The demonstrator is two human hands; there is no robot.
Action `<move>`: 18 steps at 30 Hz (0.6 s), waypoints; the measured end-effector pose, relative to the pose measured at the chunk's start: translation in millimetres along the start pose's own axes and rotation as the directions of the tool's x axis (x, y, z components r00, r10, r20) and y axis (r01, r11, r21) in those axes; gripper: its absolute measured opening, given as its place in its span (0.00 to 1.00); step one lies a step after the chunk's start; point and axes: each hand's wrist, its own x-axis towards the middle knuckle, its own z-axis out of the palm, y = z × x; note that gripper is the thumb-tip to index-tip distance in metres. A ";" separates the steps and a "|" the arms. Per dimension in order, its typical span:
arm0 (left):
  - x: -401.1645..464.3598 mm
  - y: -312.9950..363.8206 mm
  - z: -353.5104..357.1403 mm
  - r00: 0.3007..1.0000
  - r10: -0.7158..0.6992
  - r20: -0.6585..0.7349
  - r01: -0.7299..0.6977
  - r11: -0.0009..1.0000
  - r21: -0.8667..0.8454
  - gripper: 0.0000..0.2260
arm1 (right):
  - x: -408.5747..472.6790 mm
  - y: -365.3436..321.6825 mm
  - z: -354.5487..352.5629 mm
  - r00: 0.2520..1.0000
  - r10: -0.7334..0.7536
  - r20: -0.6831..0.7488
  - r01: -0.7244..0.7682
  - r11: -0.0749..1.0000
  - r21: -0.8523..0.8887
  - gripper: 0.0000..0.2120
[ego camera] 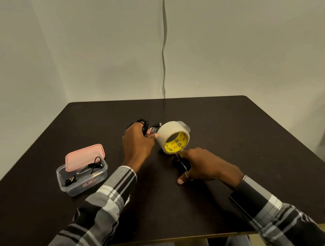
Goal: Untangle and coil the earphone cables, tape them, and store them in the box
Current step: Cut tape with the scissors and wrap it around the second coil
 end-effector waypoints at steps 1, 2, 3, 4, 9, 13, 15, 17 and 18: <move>-0.2 0.4 -0.8 1.000 0.001 0.003 -0.001 1.000 0.000 0.11 | -0.6 1.3 -1.0 1.000 0.000 0.010 0.000 1.000 -0.016 0.34; -0.7 0.6 -1.4 1.000 0.003 0.003 -0.003 1.000 0.001 0.11 | -0.5 1.8 -0.8 1.000 0.002 -0.022 -0.003 0.999 -0.033 0.32; -1.4 0.8 -2.0 1.000 0.003 0.002 -0.003 1.000 0.001 0.11 | -1.1 1.5 0.3 0.993 0.008 -0.116 -0.012 0.999 -0.036 0.27; -1.5 1.0 -2.5 1.000 0.003 0.001 -0.003 1.000 -0.001 0.12 | -0.1 2.2 2.1 0.967 0.015 -0.256 -0.025 0.999 -0.035 0.22; -8.8 2.6 -0.8 1.000 0.015 -0.002 -0.015 1.000 -0.008 0.13 | 5.3 4.6 13.4 0.885 0.108 -0.452 -0.173 0.979 -0.107 0.24; -30.3 10.3 3.6 0.998 0.055 0.036 -0.052 0.996 -0.067 0.21 | 6.4 3.9 24.0 0.804 0.206 -0.558 -0.189 0.978 0.089 0.21; -41.3 14.7 8.4 0.996 0.060 0.058 -0.055 0.995 -0.083 0.24 | 6.7 -1.3 23.0 0.776 0.239 -0.583 -0.195 0.971 0.139 0.18; -48.4 17.5 12.8 0.994 0.065 0.083 -0.058 0.995 -0.081 0.25 | 7.7 -6.4 21.5 0.775 0.258 -0.578 -0.198 0.966 0.165 0.13; -49.8 18.3 14.2 0.994 0.064 0.088 -0.056 0.995 -0.083 0.25 | 7.3 -8.7 20.9 0.770 0.262 -0.582 -0.193 0.965 0.178 0.12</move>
